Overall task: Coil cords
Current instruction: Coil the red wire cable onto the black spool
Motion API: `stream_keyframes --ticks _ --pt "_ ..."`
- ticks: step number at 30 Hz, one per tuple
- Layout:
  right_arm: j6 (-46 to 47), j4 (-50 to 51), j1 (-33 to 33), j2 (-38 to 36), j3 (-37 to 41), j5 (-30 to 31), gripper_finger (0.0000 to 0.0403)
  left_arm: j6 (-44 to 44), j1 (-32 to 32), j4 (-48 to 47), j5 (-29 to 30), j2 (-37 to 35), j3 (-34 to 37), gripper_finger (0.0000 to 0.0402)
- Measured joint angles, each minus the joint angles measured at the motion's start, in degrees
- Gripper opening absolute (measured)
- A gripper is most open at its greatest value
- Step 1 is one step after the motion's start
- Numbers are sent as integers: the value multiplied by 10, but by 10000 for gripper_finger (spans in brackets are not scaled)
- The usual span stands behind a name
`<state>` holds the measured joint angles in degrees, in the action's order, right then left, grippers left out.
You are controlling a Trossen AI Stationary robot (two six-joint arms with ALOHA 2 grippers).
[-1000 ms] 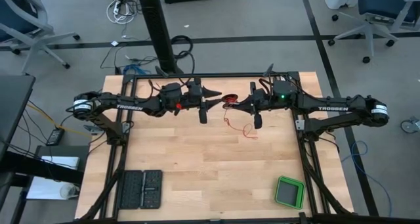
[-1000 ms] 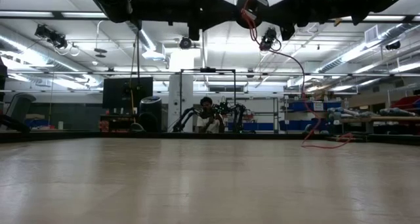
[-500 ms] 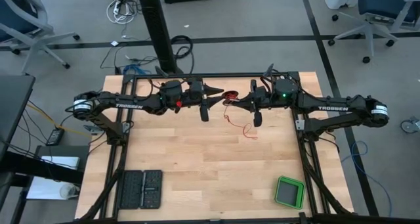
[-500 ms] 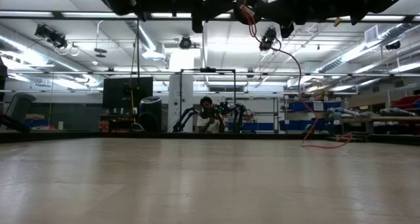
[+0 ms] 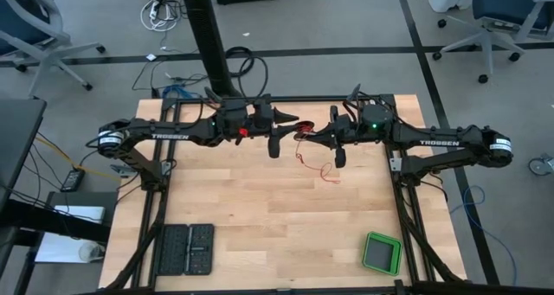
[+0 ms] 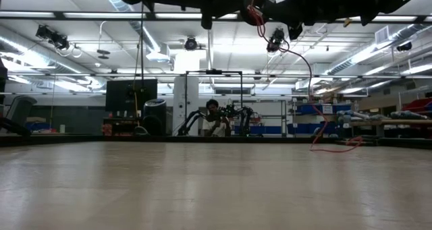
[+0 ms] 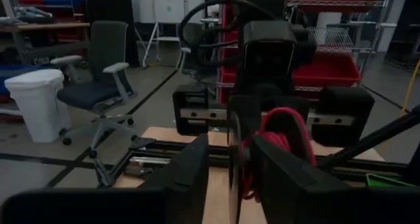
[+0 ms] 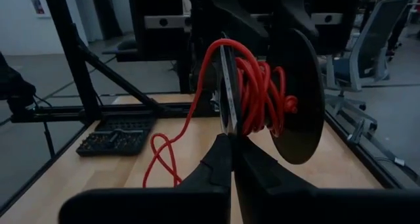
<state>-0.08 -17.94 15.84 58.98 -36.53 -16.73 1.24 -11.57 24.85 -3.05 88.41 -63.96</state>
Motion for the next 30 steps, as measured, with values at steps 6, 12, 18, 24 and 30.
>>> stream_keyframes --ticks 6,12,18,24,30 --pt "0 2 0 1 1 -2 8 -13 0 18 -14 22 -1 32" --pt "6 4 0 0 1 -3 12 -25 -1 33 -12 28 -1 3" --pt "-5 93 6 -54 0 86 36 -25 -1 -13 59 26 -1 2" --pt "10 184 -4 -102 -1 234 43 -15 0 -20 196 26 0 1" --pt "15 161 -44 -48 0 210 41 -3 0 18 212 26 0 1"
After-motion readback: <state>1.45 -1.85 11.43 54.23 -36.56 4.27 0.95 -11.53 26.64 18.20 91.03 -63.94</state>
